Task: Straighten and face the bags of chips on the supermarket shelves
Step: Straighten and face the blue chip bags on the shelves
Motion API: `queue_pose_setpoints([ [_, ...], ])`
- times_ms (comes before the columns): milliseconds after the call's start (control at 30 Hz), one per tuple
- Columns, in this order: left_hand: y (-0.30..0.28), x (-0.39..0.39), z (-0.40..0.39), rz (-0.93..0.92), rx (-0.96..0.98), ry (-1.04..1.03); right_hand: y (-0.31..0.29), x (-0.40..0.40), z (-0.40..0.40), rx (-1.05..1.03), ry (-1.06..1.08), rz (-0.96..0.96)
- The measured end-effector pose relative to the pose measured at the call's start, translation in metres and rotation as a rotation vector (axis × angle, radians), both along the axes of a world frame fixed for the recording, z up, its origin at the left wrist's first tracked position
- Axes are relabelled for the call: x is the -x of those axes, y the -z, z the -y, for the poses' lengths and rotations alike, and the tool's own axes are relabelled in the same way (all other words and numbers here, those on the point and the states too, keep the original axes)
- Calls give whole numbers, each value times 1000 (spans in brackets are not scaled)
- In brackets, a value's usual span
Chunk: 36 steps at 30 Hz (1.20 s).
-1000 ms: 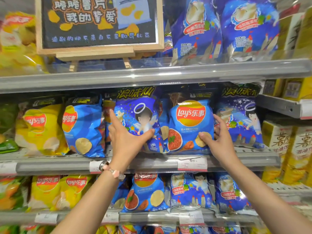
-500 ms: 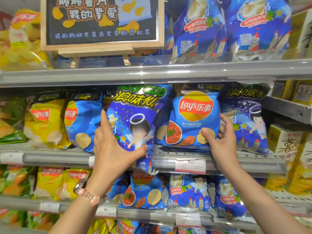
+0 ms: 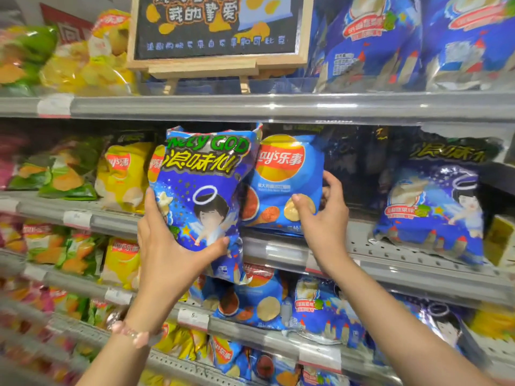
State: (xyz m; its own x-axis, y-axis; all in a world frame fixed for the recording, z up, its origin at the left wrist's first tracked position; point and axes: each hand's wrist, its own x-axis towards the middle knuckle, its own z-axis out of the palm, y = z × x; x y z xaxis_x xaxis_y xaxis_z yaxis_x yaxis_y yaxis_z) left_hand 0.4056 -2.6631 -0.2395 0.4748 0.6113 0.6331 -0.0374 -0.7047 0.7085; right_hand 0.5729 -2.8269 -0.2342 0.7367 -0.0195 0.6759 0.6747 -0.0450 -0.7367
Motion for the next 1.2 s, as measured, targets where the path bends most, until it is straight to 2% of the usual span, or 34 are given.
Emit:
queue_pose_setpoints([
  [300, 3, 6, -3, -26, 11, 64, 16, -5, -50, 244, 12, -110],
  [500, 0, 6, -8, -72, 12, 135, 8, 5, -52, 231, -38, -235],
  [567, 1, 4, -10, -68, 2, 155, 3, 19, -49, 200, 11, -180],
  [633, 4, 3, -8, -68, -4, 180, 1, 44, -43, 85, 80, -66],
  [700, 6, 3, -2, -67, -6, 212, 1, 73, -40, -11, -4, -38],
  [800, 8, 2, 9, -74, -3, 255, -5, 104, -45, -83, -351, -168],
  [833, 8, 2, 13, -75, -2, 260, -6, 107, -47, -92, -399, -209],
  [967, 11, 1, 23, -87, -43, 326, -7, 108, -43, -130, -270, -265],
  [1200, 13, -8, 11, -23, -140, 657, -14, 94, 11, -210, -92, -278],
])
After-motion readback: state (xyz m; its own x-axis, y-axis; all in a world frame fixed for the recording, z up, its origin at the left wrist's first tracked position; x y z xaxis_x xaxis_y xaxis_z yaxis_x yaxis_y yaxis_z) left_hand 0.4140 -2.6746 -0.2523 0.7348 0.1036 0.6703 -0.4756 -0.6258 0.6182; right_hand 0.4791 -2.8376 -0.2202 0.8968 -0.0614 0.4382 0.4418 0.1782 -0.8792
